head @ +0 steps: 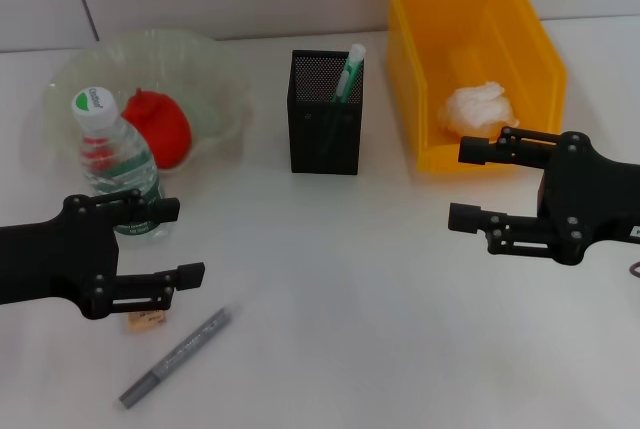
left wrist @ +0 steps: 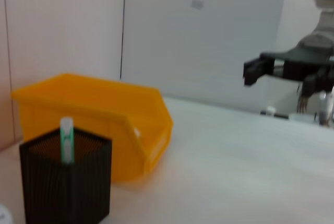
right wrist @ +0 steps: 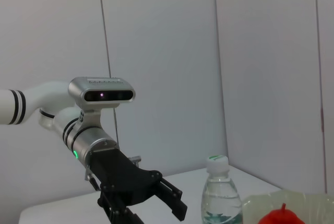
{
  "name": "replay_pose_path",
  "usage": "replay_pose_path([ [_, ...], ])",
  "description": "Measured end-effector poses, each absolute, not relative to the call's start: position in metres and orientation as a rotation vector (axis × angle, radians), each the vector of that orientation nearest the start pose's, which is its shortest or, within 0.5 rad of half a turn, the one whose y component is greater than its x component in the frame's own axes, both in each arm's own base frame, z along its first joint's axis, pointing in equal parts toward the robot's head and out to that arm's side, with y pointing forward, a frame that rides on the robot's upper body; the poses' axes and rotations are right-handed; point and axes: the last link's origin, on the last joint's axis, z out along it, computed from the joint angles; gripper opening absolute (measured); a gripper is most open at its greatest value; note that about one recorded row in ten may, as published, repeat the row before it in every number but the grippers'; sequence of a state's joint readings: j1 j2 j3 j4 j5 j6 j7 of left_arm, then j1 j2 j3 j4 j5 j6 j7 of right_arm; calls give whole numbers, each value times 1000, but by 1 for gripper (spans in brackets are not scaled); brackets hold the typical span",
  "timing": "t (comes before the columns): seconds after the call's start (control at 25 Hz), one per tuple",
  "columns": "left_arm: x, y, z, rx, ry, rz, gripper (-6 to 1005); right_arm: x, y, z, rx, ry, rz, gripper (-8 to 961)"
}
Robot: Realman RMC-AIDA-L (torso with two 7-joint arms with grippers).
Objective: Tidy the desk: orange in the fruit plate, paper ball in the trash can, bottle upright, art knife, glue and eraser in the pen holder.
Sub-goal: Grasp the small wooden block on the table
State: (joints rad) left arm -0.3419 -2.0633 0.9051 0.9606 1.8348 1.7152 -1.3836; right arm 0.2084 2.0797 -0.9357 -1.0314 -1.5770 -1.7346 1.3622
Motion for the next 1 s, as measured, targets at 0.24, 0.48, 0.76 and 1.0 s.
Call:
replay_pose_path([
  [0.24, -254, 296, 36, -2865, -392, -531, 798, 249, 273, 48, -2644, 335, 969, 725],
  [0.48, -249, 302, 50, -2869, -441, -315, 798, 250, 274, 46, -2639, 347, 969, 725],
  [0.76, -243, 304, 48, -2902, -451, -123, 798, 252, 273, 45, -2635, 359, 970, 725],
  [1.0, -239, 309, 47, -2903, -504, -16, 798, 253, 272, 43, -2630, 375, 986, 725],
])
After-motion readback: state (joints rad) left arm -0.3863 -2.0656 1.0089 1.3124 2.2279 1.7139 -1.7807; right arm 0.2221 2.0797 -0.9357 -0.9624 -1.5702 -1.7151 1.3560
